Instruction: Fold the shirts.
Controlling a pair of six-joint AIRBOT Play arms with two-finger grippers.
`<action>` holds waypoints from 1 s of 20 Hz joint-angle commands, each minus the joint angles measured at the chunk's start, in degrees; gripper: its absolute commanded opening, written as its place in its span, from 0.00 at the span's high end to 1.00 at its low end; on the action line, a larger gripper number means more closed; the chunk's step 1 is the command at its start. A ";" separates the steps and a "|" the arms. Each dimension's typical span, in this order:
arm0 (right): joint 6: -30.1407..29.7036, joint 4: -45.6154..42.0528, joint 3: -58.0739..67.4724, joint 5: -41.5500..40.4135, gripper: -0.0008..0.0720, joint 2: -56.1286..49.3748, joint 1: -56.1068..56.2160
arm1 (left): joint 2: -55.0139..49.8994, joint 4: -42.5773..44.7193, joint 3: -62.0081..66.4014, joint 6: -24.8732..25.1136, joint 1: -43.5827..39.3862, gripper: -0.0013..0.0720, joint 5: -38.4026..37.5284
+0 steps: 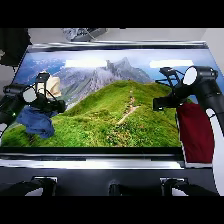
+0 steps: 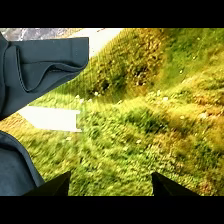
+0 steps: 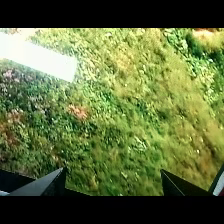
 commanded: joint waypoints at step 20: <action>-0.04 -4.48 0.04 -9.70 0.01 -0.04 0.00 | -0.09 0.00 -0.04 -0.20 0.04 0.16 3.21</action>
